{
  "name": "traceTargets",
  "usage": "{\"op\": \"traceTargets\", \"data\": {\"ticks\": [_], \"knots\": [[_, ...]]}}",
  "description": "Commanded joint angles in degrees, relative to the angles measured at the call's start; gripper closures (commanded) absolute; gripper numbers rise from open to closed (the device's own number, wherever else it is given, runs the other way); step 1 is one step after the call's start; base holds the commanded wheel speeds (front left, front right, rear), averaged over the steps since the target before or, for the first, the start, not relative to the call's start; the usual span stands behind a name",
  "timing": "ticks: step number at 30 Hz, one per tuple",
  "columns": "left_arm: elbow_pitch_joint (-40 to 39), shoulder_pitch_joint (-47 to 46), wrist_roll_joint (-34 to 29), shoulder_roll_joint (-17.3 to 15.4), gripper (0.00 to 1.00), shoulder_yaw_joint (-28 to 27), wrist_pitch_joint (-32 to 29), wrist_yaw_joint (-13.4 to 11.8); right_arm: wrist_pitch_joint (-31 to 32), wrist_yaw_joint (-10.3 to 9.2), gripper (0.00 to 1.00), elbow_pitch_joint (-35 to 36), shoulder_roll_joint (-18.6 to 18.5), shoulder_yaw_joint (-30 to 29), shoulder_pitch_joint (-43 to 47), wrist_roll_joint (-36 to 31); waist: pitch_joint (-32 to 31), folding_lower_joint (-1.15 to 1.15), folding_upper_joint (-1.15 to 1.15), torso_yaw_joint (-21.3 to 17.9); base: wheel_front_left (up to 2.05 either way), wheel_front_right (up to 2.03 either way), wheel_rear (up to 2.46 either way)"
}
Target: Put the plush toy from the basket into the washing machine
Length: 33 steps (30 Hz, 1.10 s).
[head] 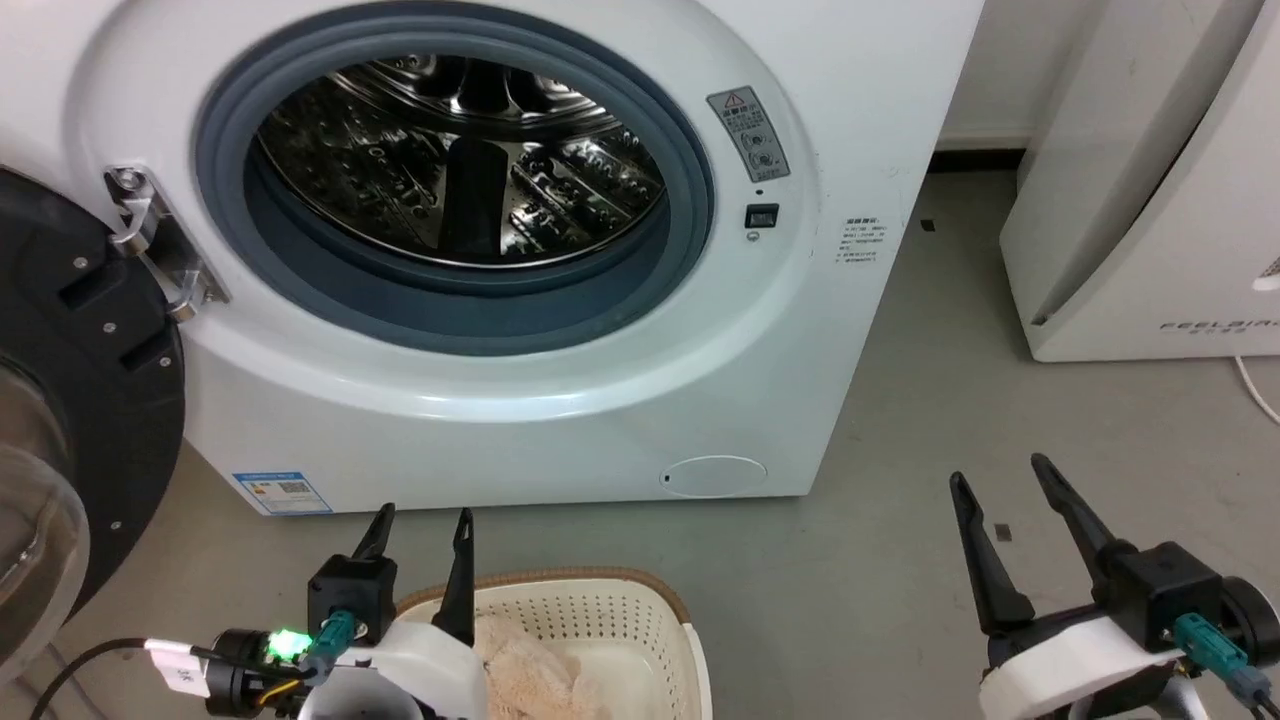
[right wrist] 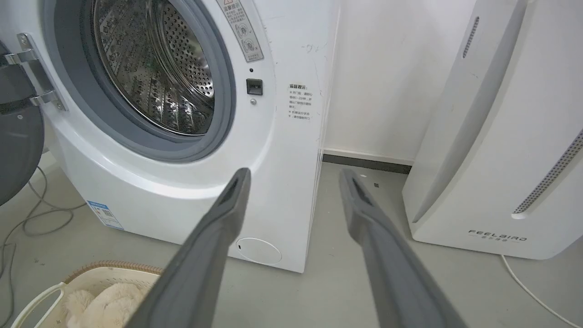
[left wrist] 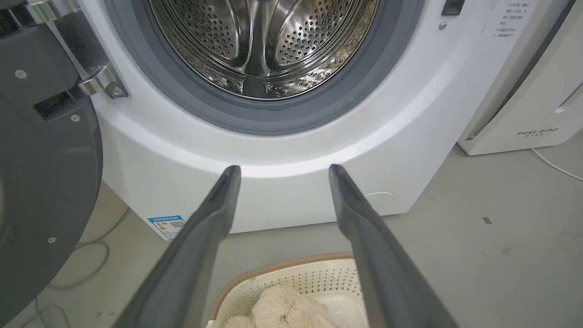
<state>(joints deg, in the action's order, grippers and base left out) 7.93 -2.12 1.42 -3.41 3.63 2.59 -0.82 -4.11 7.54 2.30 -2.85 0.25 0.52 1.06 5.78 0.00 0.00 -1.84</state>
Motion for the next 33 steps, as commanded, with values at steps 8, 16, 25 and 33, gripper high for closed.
{"op": "traceTargets", "data": {"ticks": [8, 16, 25, 33], "knots": [[4.7, -4.0, 0.1, -1.1, 0.00, 2.1, 0.8, 0.8, -1.4, -0.02, 0.00, 1.5, 0.0, 0.1, -2.4, 0.0, 3.5, 0.00, 0.00, -0.7, 0.00, 0.00, 0.00], [9.9, -7.3, -0.1, -1.9, 0.00, 3.7, 1.7, 1.5, -2.3, -0.02, 0.00, 2.2, 0.0, 0.3, -3.6, 0.3, 6.9, 0.00, 0.00, -1.6, 0.00, 0.00, 0.00], [17.8, -11.7, -0.6, -3.3, 0.00, 6.1, 1.2, 2.5, -3.4, -0.03, 0.00, 3.1, 0.0, 0.7, -4.8, 0.9, 11.0, 0.00, 0.00, -2.8, 0.00, 0.00, 0.00], [26.1, -15.8, -1.0, -4.4, 0.00, 9.1, -1.6, 4.1, -4.4, -0.03, 0.00, 3.7, 0.0, 0.6, -5.7, 1.7, 14.6, 0.00, 0.00, -3.9, 0.00, 0.00, 0.00]]}}
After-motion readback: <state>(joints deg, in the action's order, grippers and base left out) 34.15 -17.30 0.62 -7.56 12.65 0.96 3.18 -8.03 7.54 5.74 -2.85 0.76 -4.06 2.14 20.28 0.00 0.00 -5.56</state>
